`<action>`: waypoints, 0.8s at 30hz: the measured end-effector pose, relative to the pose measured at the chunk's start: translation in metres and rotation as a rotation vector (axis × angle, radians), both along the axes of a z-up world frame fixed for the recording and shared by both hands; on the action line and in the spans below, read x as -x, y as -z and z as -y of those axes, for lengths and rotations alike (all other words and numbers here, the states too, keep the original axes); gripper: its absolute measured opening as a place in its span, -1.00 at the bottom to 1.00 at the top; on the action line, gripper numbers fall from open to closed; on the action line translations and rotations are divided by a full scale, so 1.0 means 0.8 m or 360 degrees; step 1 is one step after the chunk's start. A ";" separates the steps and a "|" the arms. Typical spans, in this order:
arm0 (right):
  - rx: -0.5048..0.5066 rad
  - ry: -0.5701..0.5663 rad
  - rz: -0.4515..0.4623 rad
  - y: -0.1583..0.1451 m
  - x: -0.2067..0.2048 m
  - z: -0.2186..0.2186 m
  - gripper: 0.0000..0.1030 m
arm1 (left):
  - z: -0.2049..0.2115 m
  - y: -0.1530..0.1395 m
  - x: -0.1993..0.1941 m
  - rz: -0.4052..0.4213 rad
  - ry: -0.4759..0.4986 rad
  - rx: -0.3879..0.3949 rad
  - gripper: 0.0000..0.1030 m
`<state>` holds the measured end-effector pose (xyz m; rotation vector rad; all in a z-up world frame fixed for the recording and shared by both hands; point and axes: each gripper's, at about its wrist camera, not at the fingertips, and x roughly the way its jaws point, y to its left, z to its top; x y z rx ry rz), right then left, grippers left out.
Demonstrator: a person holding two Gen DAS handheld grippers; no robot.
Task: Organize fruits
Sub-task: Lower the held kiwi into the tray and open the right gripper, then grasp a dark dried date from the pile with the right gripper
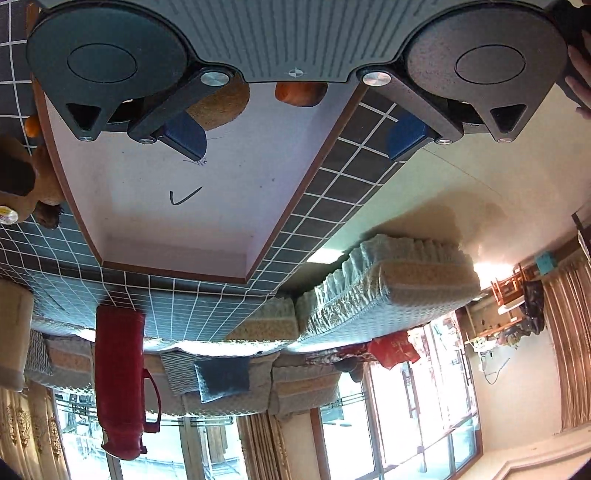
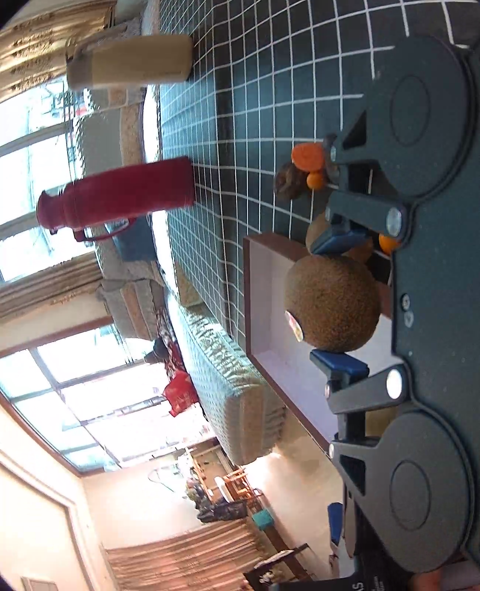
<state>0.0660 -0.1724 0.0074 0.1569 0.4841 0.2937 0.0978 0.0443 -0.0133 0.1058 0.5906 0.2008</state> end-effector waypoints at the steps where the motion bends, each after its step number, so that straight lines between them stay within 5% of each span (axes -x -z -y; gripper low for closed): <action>1: 0.0037 -0.0026 -0.0010 0.002 -0.004 -0.009 0.06 | -0.001 0.001 0.000 -0.0008 0.0000 0.0000 1.00; 9: 0.0174 -0.0116 -0.0047 0.023 -0.031 -0.050 0.06 | -0.012 0.001 -0.001 -0.0013 -0.0065 -0.0012 1.00; 13: 0.0100 -0.0138 -0.0059 0.033 -0.042 -0.047 0.08 | -0.017 0.004 -0.003 -0.0024 -0.0097 0.0041 1.00; 16: -0.0033 -0.0105 0.0016 0.026 -0.037 -0.034 0.54 | -0.018 0.006 -0.003 -0.0036 -0.0095 0.0076 1.00; 24: -0.0139 0.0127 0.0121 -0.011 -0.013 0.013 0.52 | -0.014 0.002 0.001 -0.0004 -0.0063 0.0114 1.00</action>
